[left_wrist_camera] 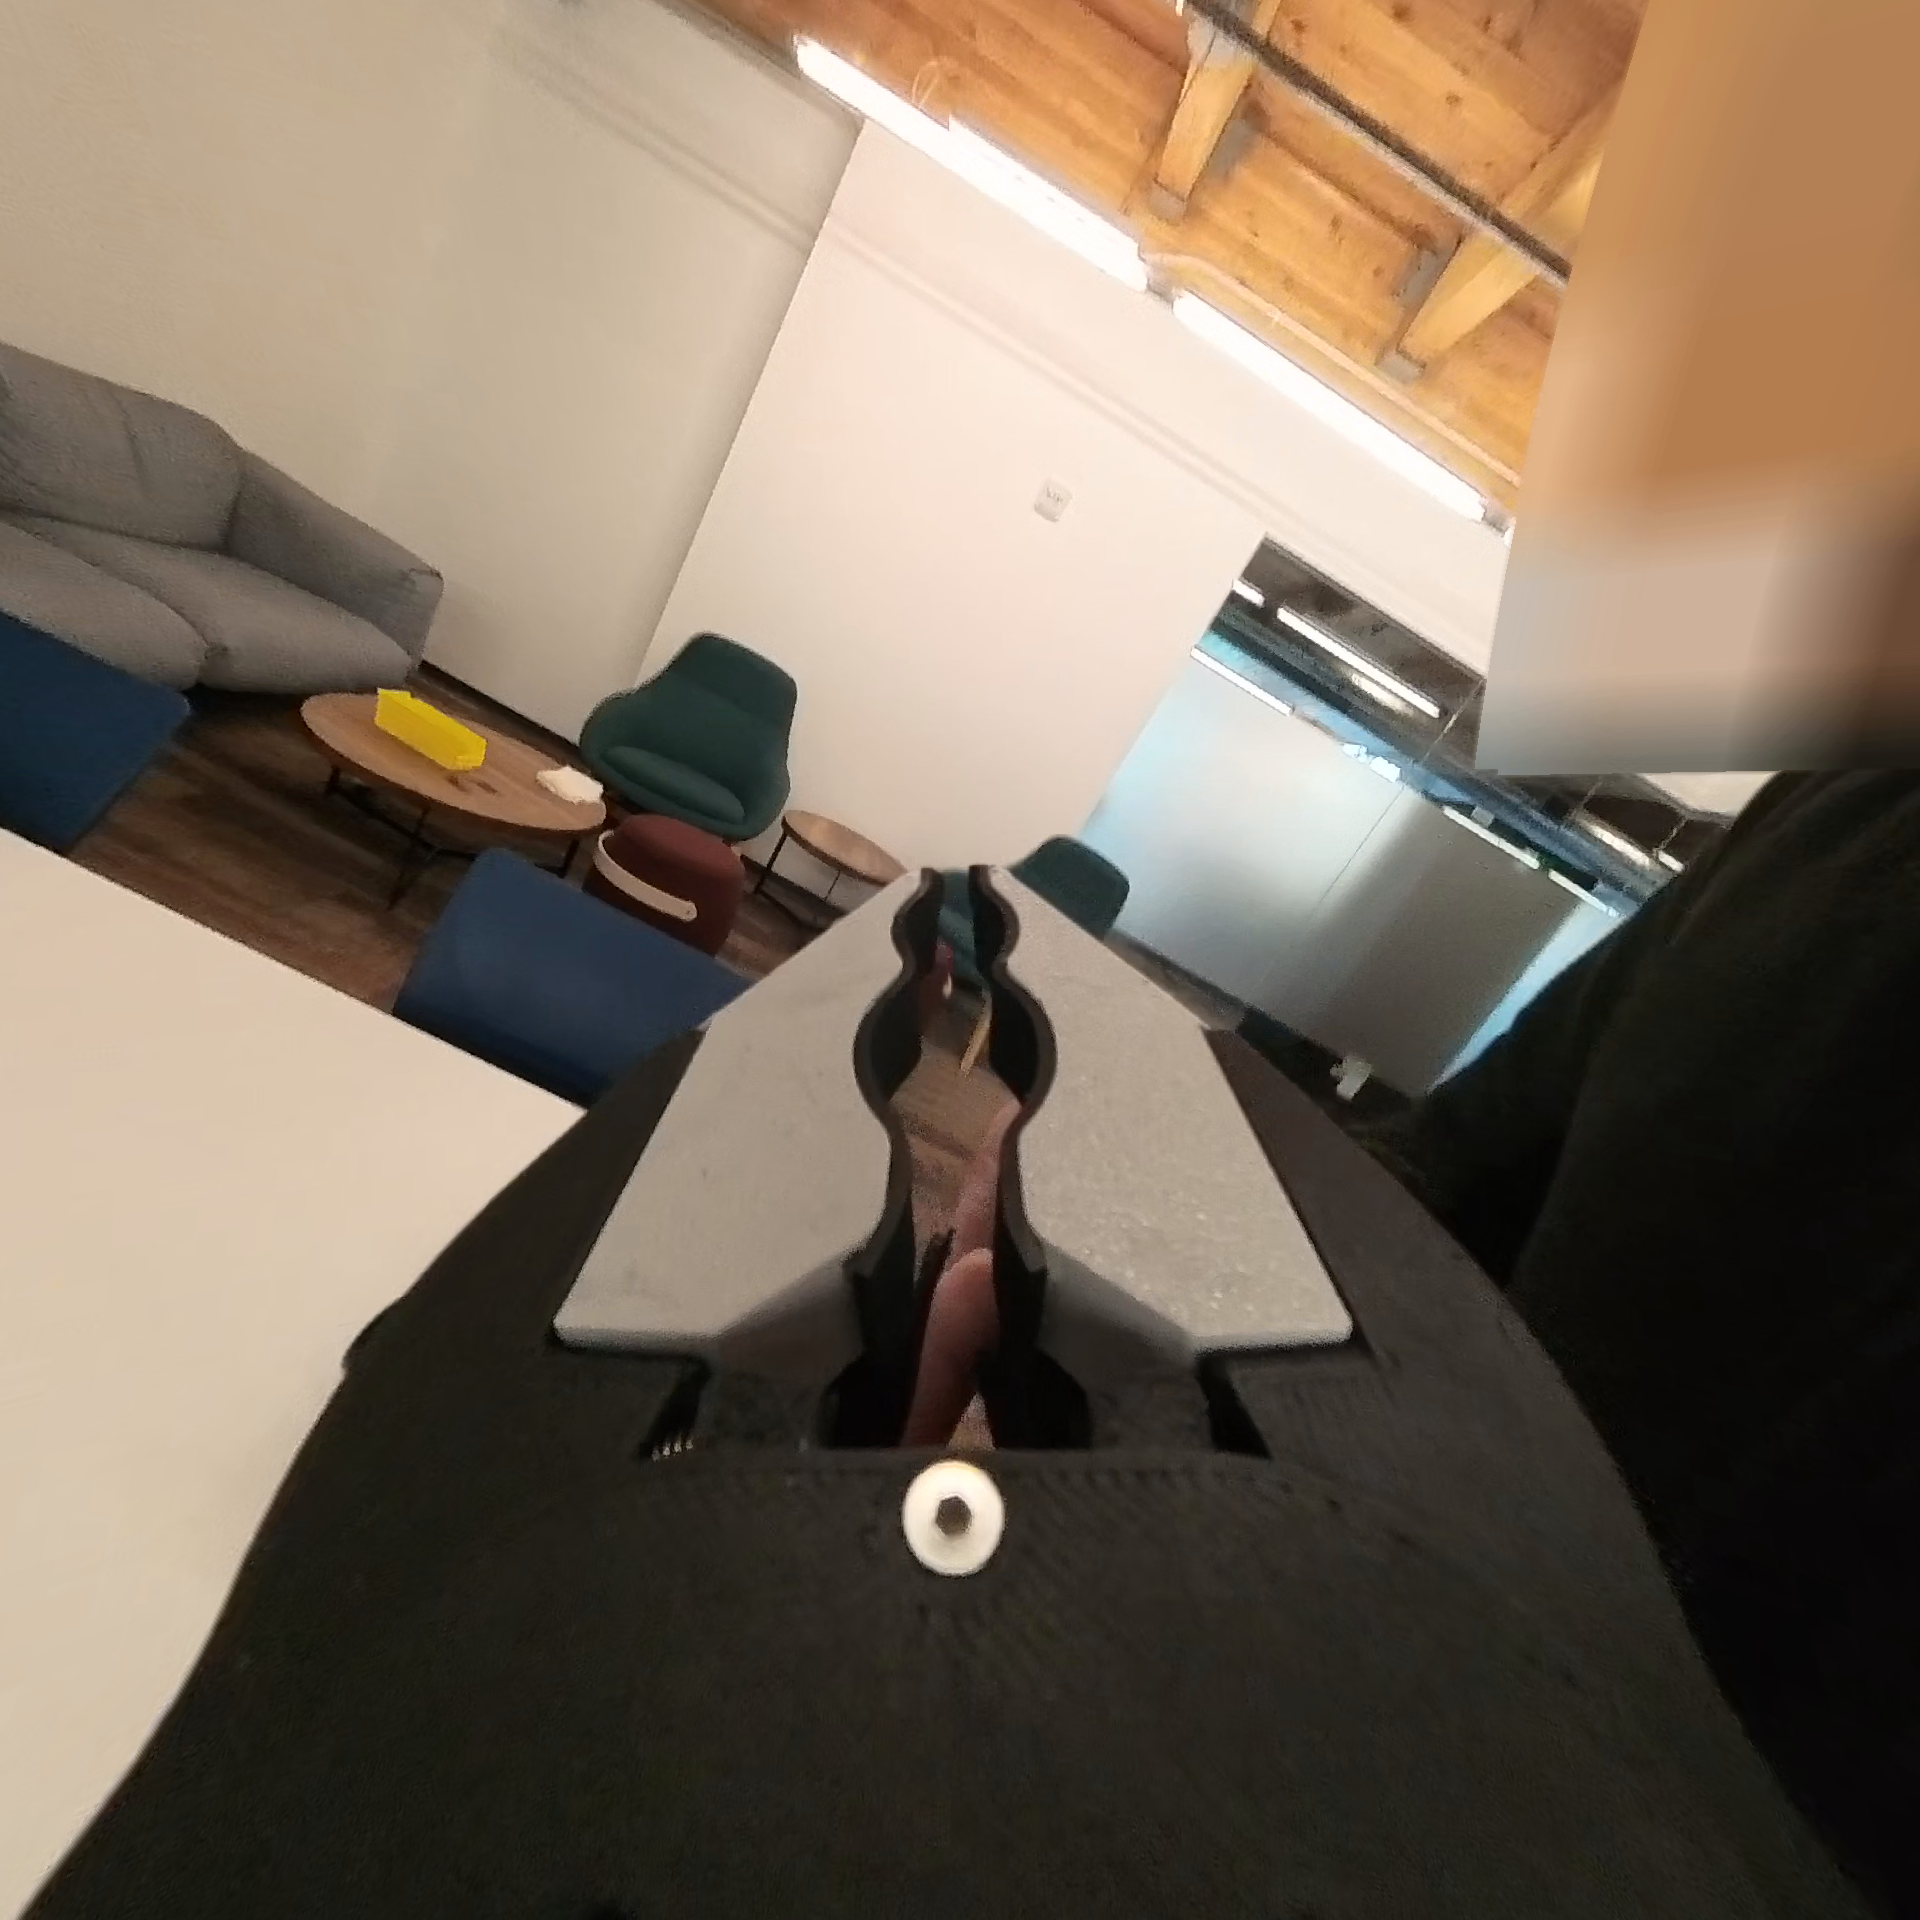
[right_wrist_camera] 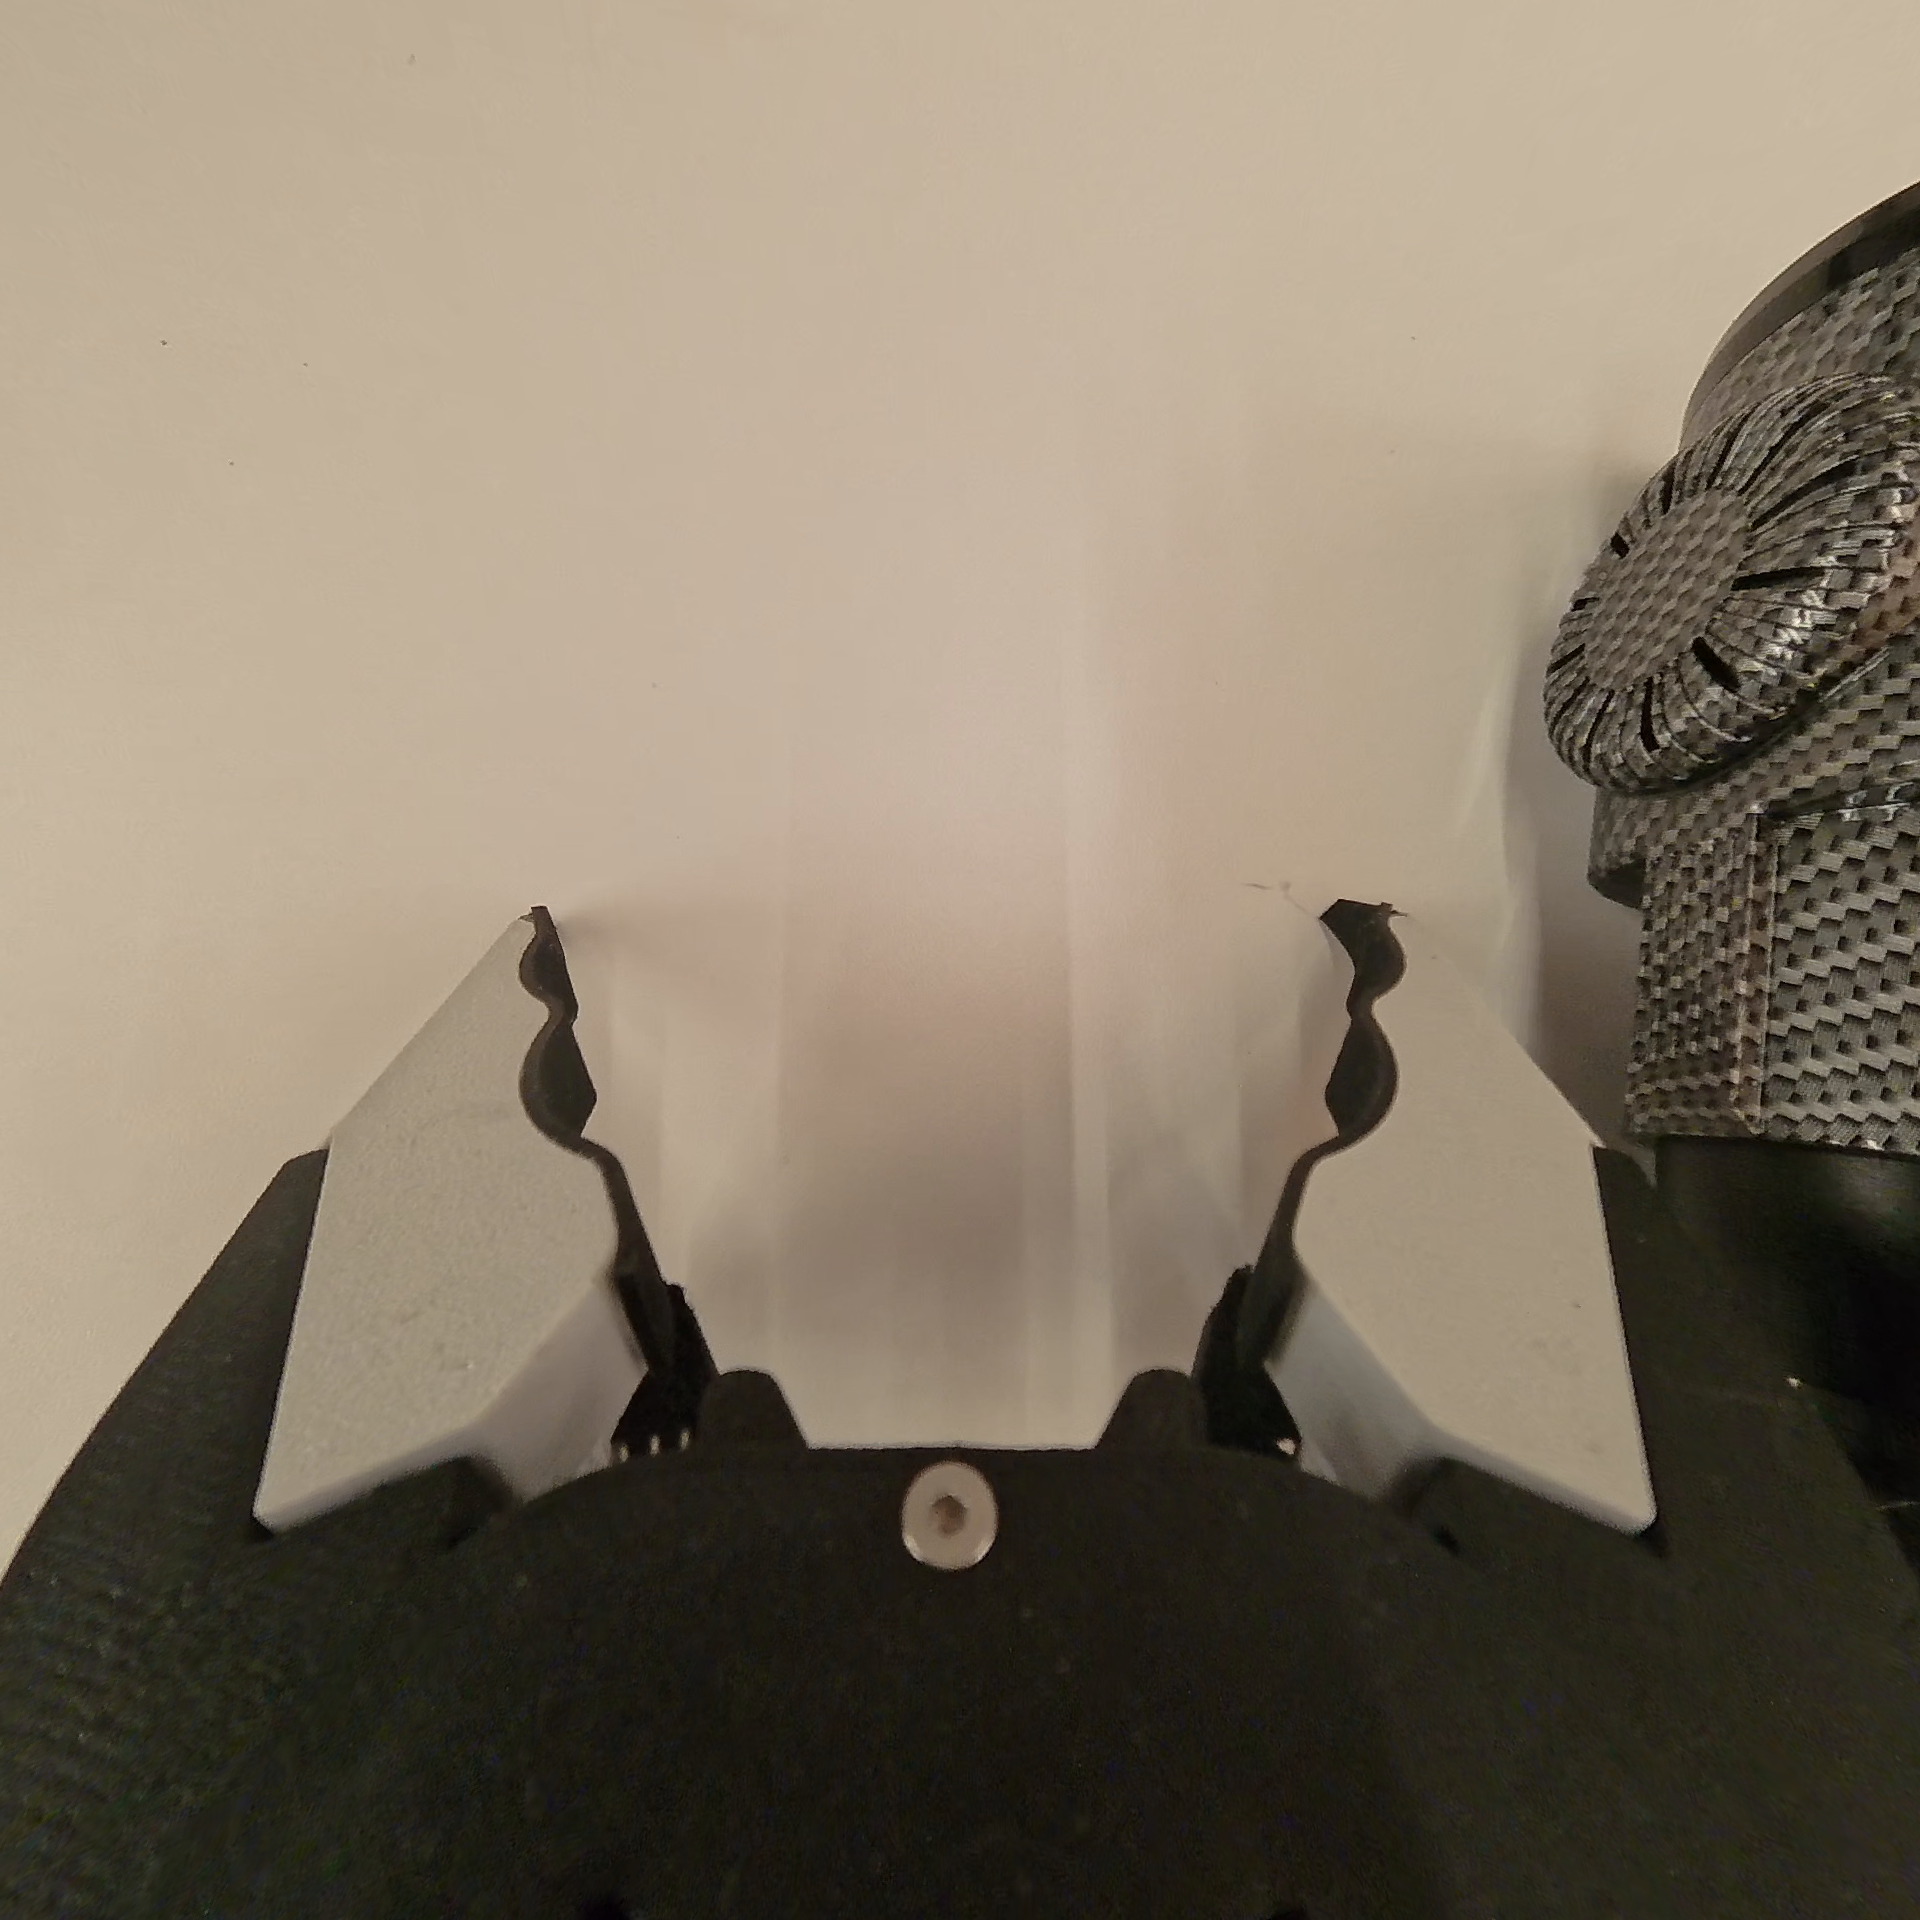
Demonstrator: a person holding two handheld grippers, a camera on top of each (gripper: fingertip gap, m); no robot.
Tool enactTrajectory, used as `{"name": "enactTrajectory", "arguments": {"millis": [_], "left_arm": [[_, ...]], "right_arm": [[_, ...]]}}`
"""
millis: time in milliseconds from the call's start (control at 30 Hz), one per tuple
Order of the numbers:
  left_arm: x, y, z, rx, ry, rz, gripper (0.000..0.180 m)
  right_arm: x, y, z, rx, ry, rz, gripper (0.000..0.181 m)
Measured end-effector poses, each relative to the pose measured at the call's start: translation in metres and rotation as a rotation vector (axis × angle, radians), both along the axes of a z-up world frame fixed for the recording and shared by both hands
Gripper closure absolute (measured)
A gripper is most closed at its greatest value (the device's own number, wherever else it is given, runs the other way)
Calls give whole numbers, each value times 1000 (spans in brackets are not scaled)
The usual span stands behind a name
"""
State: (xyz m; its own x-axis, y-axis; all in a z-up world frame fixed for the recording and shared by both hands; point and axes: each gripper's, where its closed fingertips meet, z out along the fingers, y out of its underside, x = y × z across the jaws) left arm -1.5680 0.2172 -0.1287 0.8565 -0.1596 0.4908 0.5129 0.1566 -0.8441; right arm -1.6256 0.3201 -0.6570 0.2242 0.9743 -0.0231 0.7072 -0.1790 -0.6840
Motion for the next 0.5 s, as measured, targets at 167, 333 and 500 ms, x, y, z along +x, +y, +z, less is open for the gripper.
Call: {"name": "enactTrajectory", "arguments": {"millis": [167, 333, 500], "left_arm": [[2, 4, -4, -24, -9, 18, 177], [-9, 3, -2, -36, 0, 34, 176], [-14, 7, -6, -50, -19, 29, 175]], "right_arm": [[0, 0, 0, 0, 0, 0, 37], [0, 0, 0, 0, 0, 0, 37], [0, 0, 0, 0, 0, 0, 37]]}}
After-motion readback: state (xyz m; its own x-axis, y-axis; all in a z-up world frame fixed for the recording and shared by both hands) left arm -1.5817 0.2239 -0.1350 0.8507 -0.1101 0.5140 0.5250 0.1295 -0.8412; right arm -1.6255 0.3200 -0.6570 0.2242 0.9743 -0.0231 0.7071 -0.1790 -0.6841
